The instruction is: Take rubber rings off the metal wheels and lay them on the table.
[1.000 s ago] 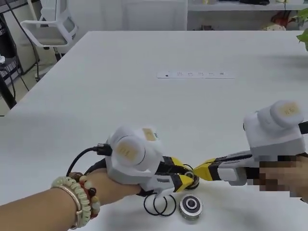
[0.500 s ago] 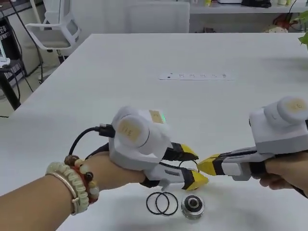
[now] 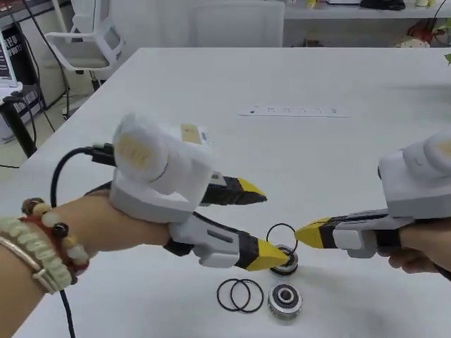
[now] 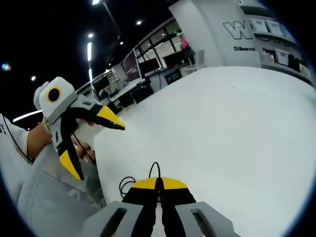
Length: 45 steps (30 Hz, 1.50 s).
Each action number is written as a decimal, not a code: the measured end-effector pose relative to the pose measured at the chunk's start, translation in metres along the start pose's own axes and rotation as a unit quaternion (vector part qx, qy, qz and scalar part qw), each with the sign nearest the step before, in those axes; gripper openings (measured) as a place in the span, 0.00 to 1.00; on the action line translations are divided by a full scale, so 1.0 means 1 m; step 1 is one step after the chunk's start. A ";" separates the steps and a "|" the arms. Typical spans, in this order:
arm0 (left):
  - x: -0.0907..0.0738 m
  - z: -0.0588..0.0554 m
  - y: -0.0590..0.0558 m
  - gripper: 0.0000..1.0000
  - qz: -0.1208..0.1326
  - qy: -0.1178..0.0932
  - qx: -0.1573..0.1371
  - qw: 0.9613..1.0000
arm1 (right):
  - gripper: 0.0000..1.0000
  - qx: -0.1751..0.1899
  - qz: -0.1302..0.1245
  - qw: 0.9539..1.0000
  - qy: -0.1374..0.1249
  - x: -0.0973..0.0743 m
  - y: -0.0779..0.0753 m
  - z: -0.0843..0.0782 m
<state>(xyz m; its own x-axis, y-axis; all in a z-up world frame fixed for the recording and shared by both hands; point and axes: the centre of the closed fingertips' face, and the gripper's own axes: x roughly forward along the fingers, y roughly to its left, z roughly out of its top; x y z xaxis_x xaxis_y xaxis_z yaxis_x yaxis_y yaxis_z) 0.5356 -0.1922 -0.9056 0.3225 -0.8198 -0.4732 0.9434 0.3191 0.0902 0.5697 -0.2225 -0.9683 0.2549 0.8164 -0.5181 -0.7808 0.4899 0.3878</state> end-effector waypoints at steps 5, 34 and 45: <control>-0.027 0.006 0.006 0.57 0.025 -0.017 -0.003 1.000 | 0.00 0.002 0.002 1.000 -0.010 -0.004 0.002 0.006; -0.103 -0.040 -0.002 0.87 0.123 -0.032 -0.071 0.989 | 0.00 -0.038 0.059 0.997 -0.031 0.009 0.054 0.031; -0.098 -0.060 -0.007 0.96 0.128 -0.020 -0.100 0.986 | 0.00 -0.057 0.083 0.995 0.007 0.025 0.073 0.013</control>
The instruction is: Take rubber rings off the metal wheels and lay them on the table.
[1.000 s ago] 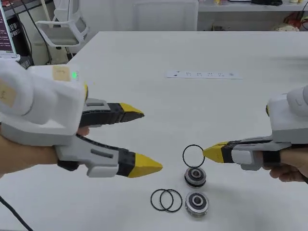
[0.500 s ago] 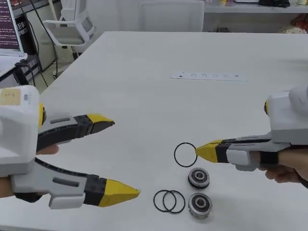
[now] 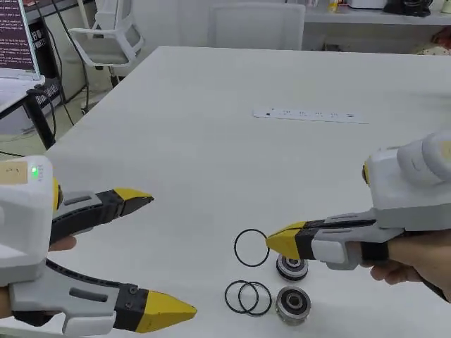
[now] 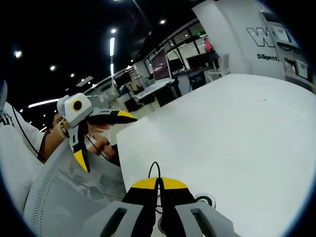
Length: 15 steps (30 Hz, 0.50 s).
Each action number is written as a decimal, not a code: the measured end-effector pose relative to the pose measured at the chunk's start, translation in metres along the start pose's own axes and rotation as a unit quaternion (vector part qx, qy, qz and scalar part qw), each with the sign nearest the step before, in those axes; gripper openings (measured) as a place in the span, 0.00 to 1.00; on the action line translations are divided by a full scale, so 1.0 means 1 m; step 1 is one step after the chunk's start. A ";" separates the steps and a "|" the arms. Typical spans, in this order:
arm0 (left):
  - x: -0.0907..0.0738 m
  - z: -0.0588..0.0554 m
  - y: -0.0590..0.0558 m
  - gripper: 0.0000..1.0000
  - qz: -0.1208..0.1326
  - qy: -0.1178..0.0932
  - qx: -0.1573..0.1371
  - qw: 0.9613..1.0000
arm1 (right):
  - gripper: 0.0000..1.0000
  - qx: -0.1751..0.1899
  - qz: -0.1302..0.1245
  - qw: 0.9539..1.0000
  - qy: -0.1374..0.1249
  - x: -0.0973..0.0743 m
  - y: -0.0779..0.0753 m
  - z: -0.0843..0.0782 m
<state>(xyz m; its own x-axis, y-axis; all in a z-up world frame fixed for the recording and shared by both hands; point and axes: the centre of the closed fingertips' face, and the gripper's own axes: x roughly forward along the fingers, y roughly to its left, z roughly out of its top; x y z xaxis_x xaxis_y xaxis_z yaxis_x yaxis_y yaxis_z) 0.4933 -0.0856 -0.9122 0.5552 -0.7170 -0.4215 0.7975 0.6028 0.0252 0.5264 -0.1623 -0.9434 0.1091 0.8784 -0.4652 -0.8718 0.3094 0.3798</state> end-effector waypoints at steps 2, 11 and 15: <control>0.001 -0.001 0.000 0.97 0.001 -0.003 -0.007 1.000 | 0.00 -0.003 0.005 1.000 0.009 0.004 0.002 -0.004; 0.008 -0.010 -0.009 0.97 -0.007 0.001 -0.023 1.000 | 0.00 -0.014 0.024 0.998 0.050 0.017 0.011 -0.026; 0.011 -0.019 -0.011 0.96 -0.011 0.017 -0.028 0.999 | 0.00 -0.020 0.030 0.997 0.071 0.023 0.015 -0.038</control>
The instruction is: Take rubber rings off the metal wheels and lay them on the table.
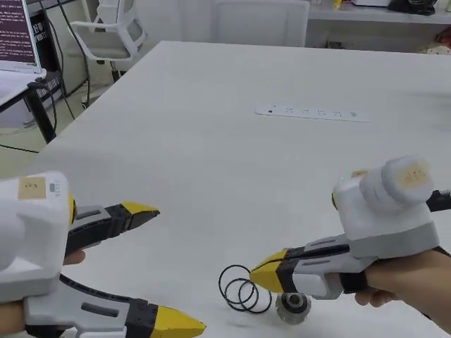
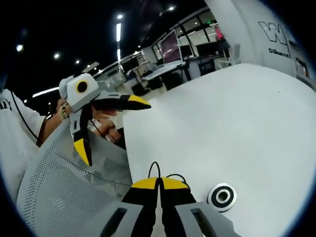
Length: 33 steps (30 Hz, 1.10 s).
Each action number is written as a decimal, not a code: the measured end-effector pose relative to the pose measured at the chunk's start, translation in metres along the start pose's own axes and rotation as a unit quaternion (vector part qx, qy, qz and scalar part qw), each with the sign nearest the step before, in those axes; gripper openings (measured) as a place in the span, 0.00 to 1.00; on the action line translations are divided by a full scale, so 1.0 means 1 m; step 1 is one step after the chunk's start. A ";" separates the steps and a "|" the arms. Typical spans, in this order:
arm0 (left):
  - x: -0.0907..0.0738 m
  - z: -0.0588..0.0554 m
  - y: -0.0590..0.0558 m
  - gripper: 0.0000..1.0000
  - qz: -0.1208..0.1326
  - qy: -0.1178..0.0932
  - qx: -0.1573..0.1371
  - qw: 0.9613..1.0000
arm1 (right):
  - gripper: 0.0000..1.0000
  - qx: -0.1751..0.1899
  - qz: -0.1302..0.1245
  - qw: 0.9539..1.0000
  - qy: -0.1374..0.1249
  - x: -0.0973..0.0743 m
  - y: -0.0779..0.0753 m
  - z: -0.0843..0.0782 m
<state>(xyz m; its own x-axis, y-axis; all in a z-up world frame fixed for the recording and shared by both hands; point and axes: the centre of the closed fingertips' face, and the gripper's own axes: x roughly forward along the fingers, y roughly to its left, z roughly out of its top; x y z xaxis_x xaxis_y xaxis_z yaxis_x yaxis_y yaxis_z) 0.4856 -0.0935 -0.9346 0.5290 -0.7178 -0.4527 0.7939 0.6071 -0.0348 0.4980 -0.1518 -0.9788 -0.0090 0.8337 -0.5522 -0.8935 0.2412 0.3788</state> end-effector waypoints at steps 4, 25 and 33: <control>0.001 -0.006 -0.002 0.96 -0.005 0.013 0.001 1.000 | 0.00 -0.006 0.001 1.000 0.015 0.005 0.001 -0.009; 0.004 -0.002 -0.002 0.91 0.002 -0.003 -0.013 1.000 | 0.00 -0.048 -0.023 0.998 0.030 0.022 -0.007 -0.022; 0.003 -0.002 0.000 0.91 0.005 -0.007 -0.019 1.000 | 0.04 -0.056 -0.029 0.998 0.029 0.024 -0.010 -0.021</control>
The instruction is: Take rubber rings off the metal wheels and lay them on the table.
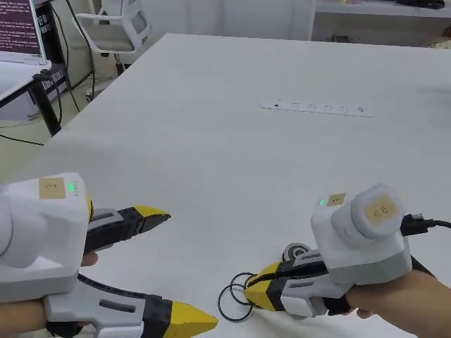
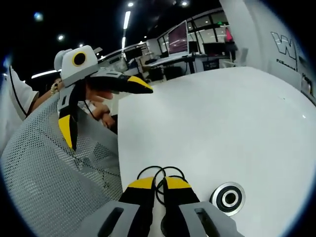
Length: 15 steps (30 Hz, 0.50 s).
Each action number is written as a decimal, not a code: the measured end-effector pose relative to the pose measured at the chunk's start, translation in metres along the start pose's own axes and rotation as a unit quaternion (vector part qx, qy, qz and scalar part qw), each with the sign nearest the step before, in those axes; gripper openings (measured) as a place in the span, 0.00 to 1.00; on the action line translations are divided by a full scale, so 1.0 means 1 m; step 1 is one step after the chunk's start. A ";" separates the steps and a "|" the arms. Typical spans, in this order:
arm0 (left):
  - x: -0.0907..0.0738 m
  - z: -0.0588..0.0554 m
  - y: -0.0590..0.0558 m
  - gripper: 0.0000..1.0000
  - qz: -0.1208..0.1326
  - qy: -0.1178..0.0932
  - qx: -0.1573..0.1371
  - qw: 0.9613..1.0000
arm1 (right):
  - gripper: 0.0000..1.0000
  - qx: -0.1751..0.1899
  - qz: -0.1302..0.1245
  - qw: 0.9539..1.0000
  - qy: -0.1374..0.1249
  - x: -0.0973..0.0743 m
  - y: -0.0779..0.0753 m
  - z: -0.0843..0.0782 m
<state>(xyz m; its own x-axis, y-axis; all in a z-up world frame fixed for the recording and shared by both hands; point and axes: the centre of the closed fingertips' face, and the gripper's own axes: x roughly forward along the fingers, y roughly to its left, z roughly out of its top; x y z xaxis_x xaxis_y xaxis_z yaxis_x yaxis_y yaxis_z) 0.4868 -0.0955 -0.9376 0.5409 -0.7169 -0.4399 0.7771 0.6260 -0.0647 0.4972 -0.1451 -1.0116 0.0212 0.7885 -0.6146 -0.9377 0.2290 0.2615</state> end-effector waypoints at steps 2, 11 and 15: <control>0.000 0.000 0.000 0.91 0.000 0.000 -0.001 1.000 | 0.04 -0.001 -0.002 1.000 0.002 0.000 -0.001 -0.001; 0.001 -0.001 0.000 0.91 0.000 0.002 -0.003 1.000 | 0.05 -0.001 -0.015 1.000 -0.010 -0.009 -0.011 0.006; 0.001 -0.002 0.000 0.90 -0.001 0.004 -0.003 1.000 | 0.09 -0.005 -0.021 1.000 -0.016 -0.016 -0.016 0.011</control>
<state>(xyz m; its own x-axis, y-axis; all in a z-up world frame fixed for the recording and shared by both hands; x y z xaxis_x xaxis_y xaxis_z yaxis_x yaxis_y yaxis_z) 0.4865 -0.0959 -0.9399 0.5372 -0.7150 -0.4474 0.7756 0.6272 -0.0711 0.5160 -0.1553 -0.9976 0.0719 0.7956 -0.6015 -0.9390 0.2574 0.2282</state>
